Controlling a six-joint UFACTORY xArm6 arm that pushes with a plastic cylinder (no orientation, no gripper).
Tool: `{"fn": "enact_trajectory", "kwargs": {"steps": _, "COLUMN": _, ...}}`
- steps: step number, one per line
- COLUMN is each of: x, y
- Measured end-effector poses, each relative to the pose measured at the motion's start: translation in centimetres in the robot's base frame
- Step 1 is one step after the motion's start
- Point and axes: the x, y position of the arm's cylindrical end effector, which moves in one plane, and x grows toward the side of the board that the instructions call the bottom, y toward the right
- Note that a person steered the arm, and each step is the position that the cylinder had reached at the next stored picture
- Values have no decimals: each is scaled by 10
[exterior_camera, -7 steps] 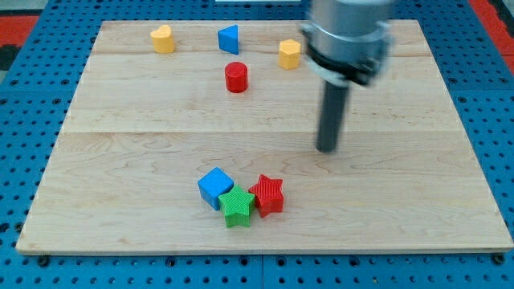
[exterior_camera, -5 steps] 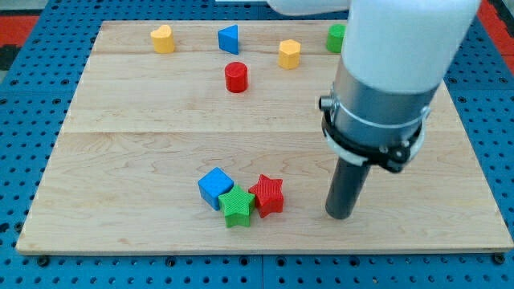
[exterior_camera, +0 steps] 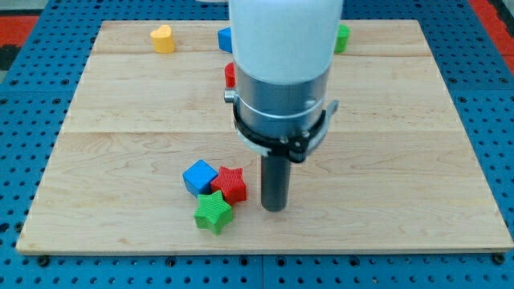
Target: Push the red star towards center left
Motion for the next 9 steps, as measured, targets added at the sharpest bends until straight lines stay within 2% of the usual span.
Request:
{"fn": "enact_trajectory", "kwargs": {"steps": 1, "x": 45, "y": -35}}
{"fn": "enact_trajectory", "kwargs": {"steps": 2, "x": 33, "y": -49}}
{"fn": "enact_trajectory", "kwargs": {"steps": 4, "x": -49, "y": -54}}
{"fn": "enact_trajectory", "kwargs": {"steps": 5, "x": -40, "y": -24}}
{"fn": "enact_trajectory", "kwargs": {"steps": 6, "x": -72, "y": -37}}
{"fn": "enact_trajectory", "kwargs": {"steps": 7, "x": -96, "y": -93}}
{"fn": "enact_trajectory", "kwargs": {"steps": 8, "x": -64, "y": -89}}
{"fn": "enact_trajectory", "kwargs": {"steps": 9, "x": -80, "y": -141}}
